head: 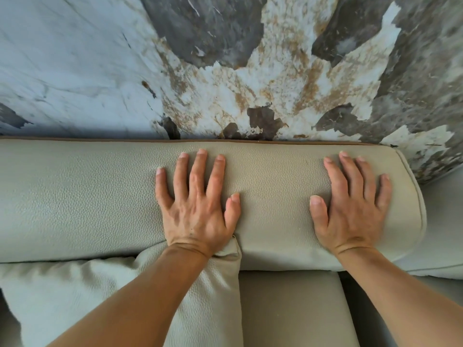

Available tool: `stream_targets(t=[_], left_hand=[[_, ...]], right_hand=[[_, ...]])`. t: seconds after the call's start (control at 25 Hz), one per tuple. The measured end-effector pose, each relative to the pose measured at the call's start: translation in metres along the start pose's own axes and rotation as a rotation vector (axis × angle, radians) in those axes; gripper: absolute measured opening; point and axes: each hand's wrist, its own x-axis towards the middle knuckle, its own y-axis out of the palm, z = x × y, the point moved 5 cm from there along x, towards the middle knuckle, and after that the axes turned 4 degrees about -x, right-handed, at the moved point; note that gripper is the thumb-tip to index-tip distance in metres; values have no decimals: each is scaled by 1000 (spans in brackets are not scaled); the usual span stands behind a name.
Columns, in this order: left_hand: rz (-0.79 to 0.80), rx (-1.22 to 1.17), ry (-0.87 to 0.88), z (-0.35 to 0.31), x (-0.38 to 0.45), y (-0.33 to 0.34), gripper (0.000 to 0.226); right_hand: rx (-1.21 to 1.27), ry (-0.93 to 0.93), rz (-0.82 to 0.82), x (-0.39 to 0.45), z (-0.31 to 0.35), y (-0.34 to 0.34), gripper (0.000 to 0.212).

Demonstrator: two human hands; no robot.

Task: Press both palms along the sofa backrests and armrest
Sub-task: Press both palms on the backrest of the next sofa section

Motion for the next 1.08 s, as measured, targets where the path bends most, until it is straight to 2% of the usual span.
stream_targets(t=[0.2, 0.4, 0.48, 0.68, 0.8, 1.08], left_hand=[[103, 33, -36, 1, 0, -3, 61], [329, 42, -62, -2, 4, -16, 64], [435, -35, -75, -4, -2, -28, 64], [646, -143, -85, -13, -37, -83, 62], [680, -83, -58, -4, -55, -126, 63], [631, -21, -69, 61, -135, -242, 65]], right_hand=[[22, -6, 87, 0, 2, -1, 70], [-25, -12, 263, 1, 5, -7, 67], [-26, 41, 360, -7, 7, -15, 66], [155, 232, 630, -51, 15, -60, 65], [185, 323, 698, -73, 22, -100, 66], [167, 239, 653, -124, 96, -210, 67]])
